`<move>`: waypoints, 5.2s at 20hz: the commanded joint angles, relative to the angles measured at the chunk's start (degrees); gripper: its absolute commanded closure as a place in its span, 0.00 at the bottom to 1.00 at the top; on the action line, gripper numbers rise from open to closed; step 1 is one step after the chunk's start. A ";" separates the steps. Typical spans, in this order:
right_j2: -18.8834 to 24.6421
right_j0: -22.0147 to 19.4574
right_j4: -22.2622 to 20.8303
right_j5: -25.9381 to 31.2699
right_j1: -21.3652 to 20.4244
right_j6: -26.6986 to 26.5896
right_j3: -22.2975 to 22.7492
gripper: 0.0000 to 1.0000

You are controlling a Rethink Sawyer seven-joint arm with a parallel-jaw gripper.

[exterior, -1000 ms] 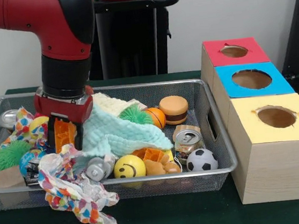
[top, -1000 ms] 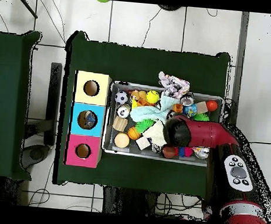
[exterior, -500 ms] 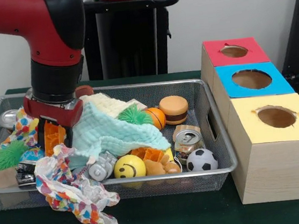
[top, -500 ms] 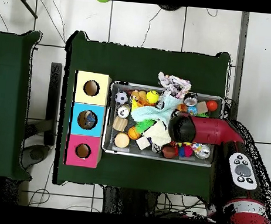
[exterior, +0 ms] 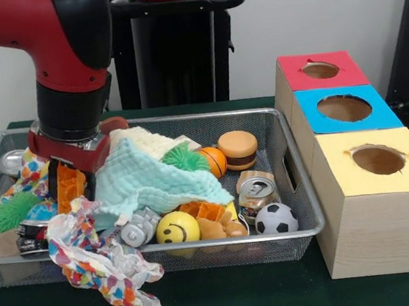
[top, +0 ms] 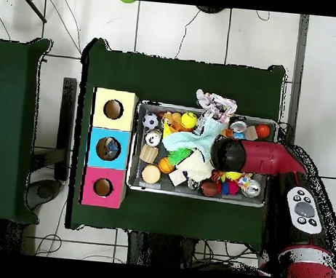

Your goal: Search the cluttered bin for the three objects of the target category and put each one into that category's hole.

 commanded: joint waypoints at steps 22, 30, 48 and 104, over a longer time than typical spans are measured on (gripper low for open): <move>10.44 -8.62 3.68 19.07 -6.14 -14.42 7.52 0.00; 10.97 -8.12 3.20 16.46 -8.51 -12.22 8.00 0.00; 12.65 -5.16 8.65 13.14 -11.95 -2.54 11.05 0.00; -16.66 19.07 20.14 -10.69 14.46 10.18 0.93 0.00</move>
